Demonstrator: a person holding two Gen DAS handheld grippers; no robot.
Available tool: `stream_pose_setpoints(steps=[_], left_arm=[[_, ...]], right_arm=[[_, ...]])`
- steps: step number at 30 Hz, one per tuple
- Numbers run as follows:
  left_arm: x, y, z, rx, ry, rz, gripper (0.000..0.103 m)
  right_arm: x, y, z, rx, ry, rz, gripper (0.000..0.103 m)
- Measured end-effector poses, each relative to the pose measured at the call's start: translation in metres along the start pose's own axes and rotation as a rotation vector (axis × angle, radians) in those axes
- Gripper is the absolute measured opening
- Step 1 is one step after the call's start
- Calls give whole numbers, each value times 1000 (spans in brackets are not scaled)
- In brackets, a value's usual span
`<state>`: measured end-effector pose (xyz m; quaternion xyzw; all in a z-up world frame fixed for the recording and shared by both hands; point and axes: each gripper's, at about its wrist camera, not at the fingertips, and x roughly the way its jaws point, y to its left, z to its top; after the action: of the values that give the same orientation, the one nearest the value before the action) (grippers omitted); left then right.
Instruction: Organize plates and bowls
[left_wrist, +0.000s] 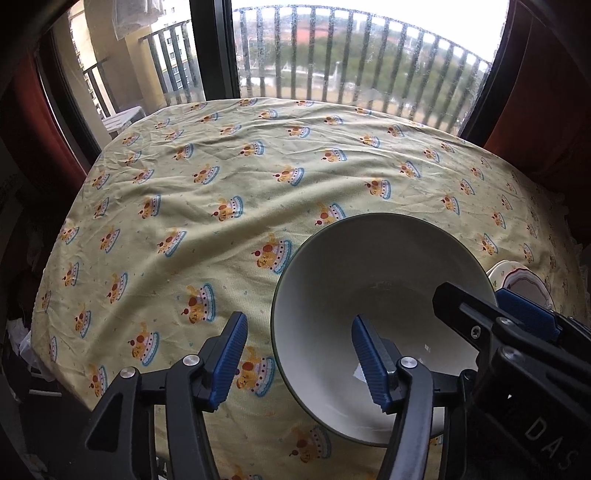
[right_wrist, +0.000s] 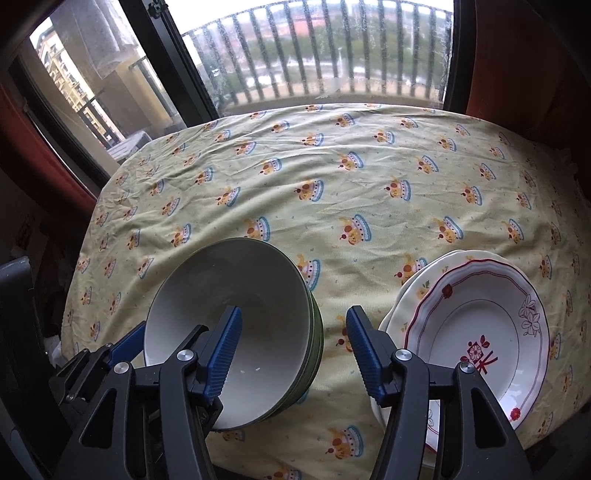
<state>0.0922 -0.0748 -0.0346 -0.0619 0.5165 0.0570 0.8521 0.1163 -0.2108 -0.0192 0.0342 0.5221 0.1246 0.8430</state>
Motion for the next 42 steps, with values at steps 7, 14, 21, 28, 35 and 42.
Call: stream_pose_setpoints(steps=[7,14,21,28,35,42], left_arm=[[24,6,9,42,64,-71,64],[44,14,14,76,120,-157,63],[53,10,15,97,153,-280,63],[54,8,14,137,147,-377,57],[58,8,18,159,181,-392,56],[58,8,19,160,195,-386,56]], right_arm=[[19,-7,-1,86,57,-71,65],[34,-4,-3,160,88,-125,67],[36,-5,-3,214,101,-175,67],[33,-7,-9,269,105,-195,71],[33,-7,-12,302,89,-212,71],[47,-17,-13,336,87,-143,71]])
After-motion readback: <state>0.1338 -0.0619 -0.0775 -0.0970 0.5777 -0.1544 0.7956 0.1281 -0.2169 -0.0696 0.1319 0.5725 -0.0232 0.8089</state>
